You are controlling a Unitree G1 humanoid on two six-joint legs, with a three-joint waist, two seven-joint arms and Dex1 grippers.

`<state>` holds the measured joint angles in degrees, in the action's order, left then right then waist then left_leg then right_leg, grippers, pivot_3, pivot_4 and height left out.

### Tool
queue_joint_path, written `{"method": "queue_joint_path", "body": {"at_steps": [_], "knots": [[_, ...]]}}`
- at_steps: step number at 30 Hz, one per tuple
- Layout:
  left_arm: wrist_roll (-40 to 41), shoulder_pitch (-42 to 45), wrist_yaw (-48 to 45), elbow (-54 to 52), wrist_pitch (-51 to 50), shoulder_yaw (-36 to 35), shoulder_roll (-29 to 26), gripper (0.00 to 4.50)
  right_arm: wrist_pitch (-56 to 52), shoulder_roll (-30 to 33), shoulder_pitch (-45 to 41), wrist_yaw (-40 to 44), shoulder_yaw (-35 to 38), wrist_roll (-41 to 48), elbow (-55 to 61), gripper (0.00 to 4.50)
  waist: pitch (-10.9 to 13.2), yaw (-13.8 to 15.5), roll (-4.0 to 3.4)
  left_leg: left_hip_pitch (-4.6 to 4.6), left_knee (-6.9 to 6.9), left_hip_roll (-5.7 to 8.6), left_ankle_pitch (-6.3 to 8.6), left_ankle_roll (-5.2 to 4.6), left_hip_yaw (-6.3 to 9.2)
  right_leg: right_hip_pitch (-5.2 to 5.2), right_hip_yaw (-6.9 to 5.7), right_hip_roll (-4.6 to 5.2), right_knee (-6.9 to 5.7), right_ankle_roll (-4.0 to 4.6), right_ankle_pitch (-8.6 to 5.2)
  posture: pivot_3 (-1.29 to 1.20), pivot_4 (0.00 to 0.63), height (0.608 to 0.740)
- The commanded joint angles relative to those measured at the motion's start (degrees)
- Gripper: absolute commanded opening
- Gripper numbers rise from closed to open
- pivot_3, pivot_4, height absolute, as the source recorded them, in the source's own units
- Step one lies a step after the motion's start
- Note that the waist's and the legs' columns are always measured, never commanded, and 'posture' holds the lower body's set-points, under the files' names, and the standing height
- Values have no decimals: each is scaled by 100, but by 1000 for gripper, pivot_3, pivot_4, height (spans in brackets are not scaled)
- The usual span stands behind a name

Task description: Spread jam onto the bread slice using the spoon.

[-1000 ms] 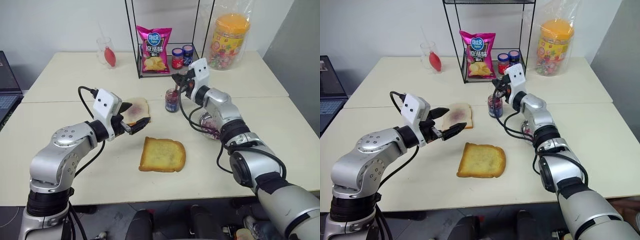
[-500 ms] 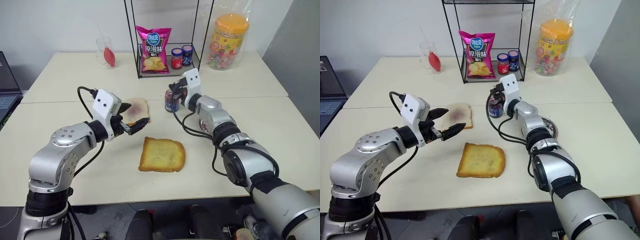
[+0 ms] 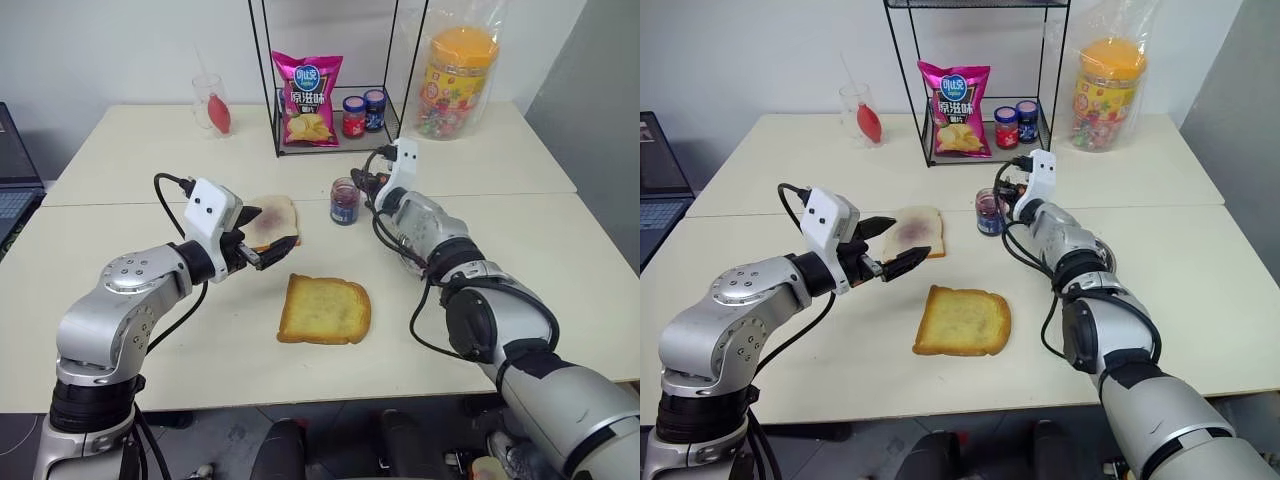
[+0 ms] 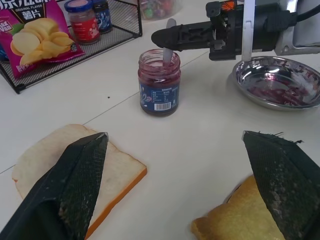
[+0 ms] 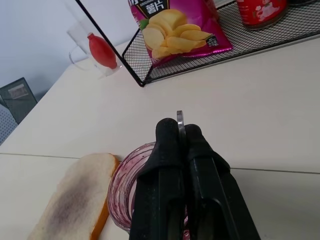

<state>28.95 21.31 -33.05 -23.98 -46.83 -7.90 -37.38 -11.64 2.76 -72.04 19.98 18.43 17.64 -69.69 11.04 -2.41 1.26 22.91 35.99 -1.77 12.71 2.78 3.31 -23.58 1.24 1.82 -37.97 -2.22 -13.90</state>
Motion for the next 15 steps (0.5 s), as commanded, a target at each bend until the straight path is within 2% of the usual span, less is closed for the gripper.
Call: {"method": "queue_joint_path", "body": {"at_steps": [1,15], "knots": [[-31,105,27,-32,124,-51,-22,4500,-87,29,-316,-72,323,342,147,12,0,0,0,0,0,0,0,0,0,0,0,0,0,0,0,0,150,740],[-77,169,-3,110,215,1,-52,4500,-190,29,-465,-189,544,505,209,12,0,-10,0,0,-1,0,0,0,0,0,0,0,1,0,0,0,150,740]]}}
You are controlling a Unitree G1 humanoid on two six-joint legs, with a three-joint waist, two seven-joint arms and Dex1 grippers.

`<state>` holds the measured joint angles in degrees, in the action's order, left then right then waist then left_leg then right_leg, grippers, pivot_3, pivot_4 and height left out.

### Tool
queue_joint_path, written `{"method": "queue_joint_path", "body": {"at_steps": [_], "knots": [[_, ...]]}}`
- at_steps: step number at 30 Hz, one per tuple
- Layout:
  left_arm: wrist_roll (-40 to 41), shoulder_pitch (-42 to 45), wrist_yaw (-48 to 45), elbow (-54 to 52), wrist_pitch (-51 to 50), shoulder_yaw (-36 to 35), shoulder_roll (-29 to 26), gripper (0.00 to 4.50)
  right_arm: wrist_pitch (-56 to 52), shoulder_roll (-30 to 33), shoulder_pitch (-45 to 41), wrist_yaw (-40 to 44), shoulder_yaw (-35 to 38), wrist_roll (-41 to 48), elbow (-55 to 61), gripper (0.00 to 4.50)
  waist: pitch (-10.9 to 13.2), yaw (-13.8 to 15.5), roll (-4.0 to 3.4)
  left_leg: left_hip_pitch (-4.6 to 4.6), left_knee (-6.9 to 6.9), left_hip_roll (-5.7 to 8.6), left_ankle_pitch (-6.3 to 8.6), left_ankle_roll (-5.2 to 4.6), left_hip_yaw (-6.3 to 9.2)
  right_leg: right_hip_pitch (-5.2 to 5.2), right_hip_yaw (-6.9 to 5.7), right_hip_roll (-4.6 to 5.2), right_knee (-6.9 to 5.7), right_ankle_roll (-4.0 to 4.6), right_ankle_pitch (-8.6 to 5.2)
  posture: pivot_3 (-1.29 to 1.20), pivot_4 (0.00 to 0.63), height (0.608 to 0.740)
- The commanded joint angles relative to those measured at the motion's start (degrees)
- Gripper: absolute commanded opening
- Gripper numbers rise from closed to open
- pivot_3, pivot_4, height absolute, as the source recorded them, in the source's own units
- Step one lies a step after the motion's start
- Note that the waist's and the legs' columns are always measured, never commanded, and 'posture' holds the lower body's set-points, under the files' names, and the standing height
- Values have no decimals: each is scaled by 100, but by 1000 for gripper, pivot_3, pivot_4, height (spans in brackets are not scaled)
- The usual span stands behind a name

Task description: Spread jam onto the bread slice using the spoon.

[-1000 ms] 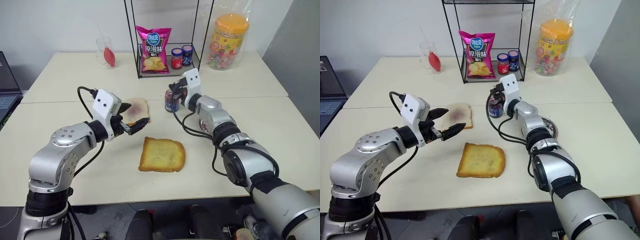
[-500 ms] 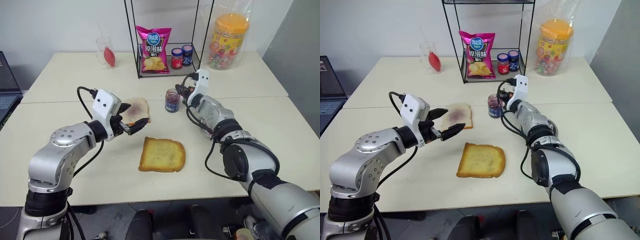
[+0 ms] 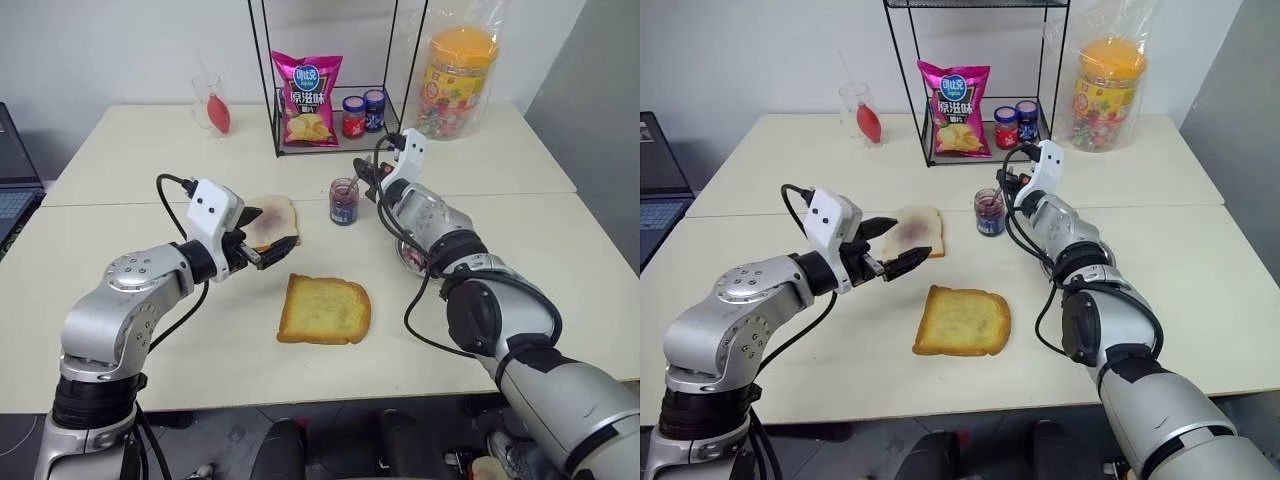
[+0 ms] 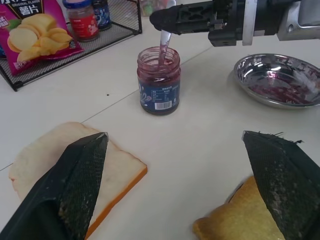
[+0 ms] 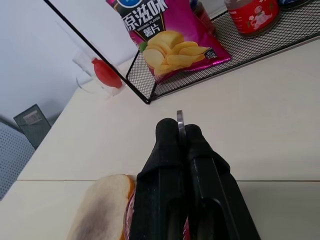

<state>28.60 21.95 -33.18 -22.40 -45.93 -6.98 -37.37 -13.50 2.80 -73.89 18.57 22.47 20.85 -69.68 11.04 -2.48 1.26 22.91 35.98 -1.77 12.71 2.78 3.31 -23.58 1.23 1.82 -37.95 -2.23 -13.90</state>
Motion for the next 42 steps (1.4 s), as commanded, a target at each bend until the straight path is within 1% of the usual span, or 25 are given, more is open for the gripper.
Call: {"method": "queue_joint_path", "body": {"at_steps": [1,26,39,42], "knots": [[-48,106,14,-36,130,-97,-57,4500,-13,29,-282,-65,172,219,211,12,0,-4,0,0,-1,0,0,0,0,0,0,0,0,0,0,0,150,740],[-177,276,-89,198,256,-16,-62,4500,77,85,-233,54,39,121,391,12,0,-19,0,1,-1,0,0,0,0,0,0,0,1,0,0,0,150,740],[-234,335,-184,249,289,33,-55,4500,33,122,-203,5,136,214,444,12,0,-25,0,0,-2,0,0,0,0,0,0,0,1,0,0,0,150,740],[-237,342,-190,254,291,39,-53,4500,-64,128,-224,-71,268,330,410,12,0,-24,0,1,-2,0,0,0,0,0,0,0,1,0,0,0,150,740]]}}
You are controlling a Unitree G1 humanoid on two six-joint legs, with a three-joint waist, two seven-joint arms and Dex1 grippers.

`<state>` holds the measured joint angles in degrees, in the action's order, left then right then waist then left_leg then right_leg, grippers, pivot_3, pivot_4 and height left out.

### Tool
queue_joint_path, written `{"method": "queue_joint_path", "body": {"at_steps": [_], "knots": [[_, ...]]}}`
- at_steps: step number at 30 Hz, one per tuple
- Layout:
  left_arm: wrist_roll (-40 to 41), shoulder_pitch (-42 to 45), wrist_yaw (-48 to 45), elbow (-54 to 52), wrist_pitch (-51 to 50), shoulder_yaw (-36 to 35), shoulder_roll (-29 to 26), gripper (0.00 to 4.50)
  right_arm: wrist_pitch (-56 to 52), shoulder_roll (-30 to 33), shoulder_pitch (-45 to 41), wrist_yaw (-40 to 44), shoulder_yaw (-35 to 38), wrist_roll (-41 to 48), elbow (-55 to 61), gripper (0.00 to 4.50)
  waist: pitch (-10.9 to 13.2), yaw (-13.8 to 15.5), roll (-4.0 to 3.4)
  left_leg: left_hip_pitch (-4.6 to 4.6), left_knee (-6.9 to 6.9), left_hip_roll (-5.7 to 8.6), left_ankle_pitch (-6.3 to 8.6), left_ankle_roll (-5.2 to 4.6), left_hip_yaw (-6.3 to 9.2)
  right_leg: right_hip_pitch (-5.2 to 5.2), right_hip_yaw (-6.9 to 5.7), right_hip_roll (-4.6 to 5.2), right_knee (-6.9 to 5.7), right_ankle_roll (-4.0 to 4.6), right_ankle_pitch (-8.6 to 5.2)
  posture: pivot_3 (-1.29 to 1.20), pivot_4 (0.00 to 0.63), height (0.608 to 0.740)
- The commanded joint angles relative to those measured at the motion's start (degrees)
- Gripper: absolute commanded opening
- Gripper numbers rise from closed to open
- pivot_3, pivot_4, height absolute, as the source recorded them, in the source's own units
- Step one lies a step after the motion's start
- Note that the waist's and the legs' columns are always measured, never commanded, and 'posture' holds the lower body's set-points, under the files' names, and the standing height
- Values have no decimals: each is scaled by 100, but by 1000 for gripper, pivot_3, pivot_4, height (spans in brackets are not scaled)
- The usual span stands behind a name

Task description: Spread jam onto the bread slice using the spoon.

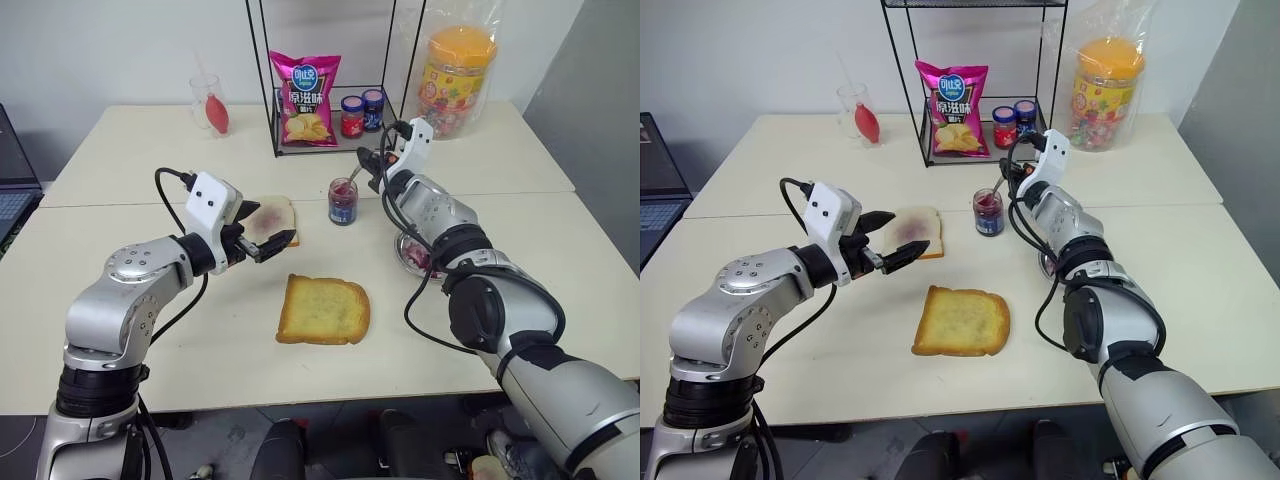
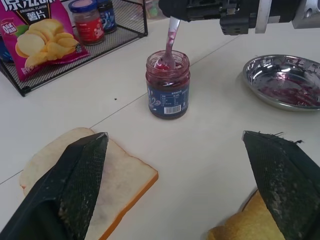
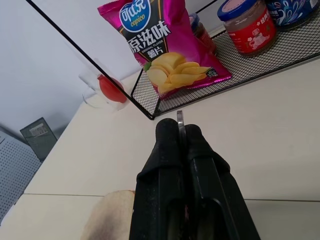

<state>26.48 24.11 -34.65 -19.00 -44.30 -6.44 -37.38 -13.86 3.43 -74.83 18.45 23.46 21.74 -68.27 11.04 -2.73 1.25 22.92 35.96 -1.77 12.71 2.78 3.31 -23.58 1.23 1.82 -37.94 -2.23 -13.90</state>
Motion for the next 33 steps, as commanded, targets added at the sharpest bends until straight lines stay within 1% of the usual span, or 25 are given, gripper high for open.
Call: {"method": "queue_joint_path", "body": {"at_steps": [1,8,25,33], "knots": [[-27,129,-43,-84,129,-12,-51,4500,-72,70,-136,-77,207,279,254,12,0,0,0,0,0,0,0,0,0,0,0,0,0,0,0,0,150,740],[-45,158,-53,-58,147,17,-43,4500,-256,90,-147,-233,410,507,216,12,0,-1,0,0,0,0,0,0,0,0,0,0,0,0,0,0,150,740],[-83,233,-68,5,214,80,-23,4500,-457,172,-172,-296,521,653,357,12,0,-6,0,1,-2,0,0,0,0,0,0,0,2,0,0,0,150,740],[-108,298,-79,70,246,119,-5,4500,-580,233,-180,-391,700,900,442,12,0,-6,0,1,-2,0,0,0,-1,0,0,0,3,0,0,0,150,740]]}}
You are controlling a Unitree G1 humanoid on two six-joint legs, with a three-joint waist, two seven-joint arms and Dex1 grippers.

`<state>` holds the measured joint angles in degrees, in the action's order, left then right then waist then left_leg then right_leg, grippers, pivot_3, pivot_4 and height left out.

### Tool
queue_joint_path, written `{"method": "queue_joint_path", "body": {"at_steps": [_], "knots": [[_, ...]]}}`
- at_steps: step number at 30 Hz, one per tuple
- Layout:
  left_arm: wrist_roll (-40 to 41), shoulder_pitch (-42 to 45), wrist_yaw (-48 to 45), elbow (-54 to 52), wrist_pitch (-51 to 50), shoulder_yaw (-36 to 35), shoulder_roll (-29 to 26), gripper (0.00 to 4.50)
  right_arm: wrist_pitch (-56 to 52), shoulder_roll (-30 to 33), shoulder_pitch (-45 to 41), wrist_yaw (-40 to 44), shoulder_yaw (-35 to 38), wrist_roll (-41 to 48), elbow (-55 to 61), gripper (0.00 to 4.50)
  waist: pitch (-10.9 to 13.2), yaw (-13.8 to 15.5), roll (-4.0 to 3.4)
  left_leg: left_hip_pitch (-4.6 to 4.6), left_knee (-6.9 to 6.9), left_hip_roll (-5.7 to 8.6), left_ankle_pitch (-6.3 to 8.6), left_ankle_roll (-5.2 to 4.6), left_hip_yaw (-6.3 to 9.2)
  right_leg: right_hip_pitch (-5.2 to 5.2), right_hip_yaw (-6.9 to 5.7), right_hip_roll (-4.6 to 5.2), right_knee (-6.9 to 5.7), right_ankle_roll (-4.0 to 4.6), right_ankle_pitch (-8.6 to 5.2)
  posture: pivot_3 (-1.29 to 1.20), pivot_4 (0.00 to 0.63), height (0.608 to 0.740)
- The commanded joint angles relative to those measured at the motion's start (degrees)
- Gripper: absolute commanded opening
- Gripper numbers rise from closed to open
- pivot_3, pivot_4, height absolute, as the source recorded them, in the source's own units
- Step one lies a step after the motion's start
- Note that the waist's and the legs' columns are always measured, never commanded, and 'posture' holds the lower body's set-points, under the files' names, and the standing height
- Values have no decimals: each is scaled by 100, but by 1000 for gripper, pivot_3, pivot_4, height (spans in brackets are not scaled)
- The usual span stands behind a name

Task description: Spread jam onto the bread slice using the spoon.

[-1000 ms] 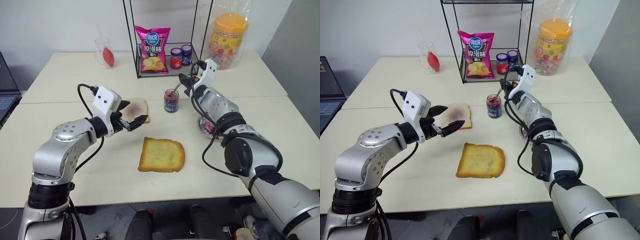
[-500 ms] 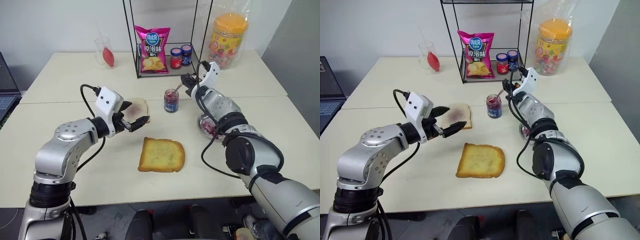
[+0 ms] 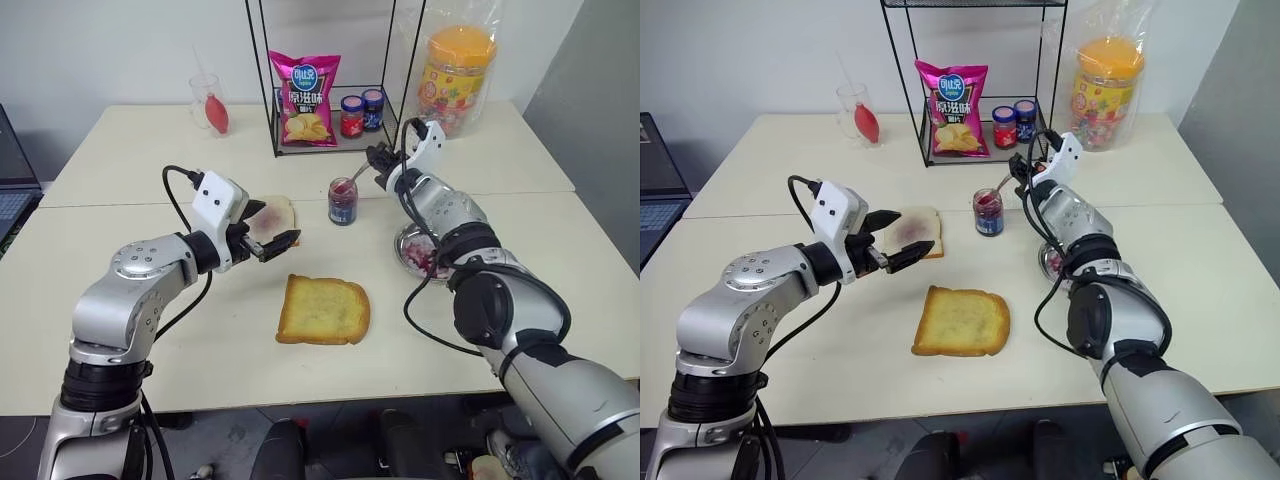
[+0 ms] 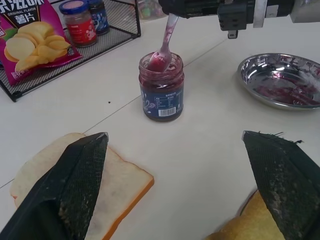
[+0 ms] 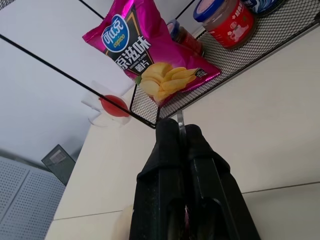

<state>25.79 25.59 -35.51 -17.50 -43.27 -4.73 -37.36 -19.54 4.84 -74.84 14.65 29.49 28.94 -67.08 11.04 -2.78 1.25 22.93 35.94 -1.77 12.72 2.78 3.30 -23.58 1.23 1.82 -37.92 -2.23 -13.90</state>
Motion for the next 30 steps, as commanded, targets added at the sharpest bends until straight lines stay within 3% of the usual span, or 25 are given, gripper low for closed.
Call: {"method": "queue_joint_path", "body": {"at_steps": [1,18,22,30], "knots": [[-43,160,5,-71,146,-46,-3,4500,-25,100,-178,-24,121,207,326,12,0,0,0,0,0,0,0,0,0,0,0,0,0,0,0,0,150,740],[29,208,-135,-8,304,-78,82,4500,-281,128,-37,-175,404,633,650,12,0,-11,0,1,-2,0,0,0,0,0,0,0,3,0,0,0,150,740],[83,53,-318,-109,480,-242,-32,4500,-849,10,144,-2,242,874,1592,12,1,-11,-1,1,-4,0,0,0,0,0,0,0,3,0,0,0,150,740],[140,-1081,-1272,-640,909,-507,-911,4500,-2817,-347,1269,-427,-368,1796,4930,12,3,-16,-5,4,-19,-5,0,0,1,-13,-4,-1,-3,15,-9,0,150,740]]}}
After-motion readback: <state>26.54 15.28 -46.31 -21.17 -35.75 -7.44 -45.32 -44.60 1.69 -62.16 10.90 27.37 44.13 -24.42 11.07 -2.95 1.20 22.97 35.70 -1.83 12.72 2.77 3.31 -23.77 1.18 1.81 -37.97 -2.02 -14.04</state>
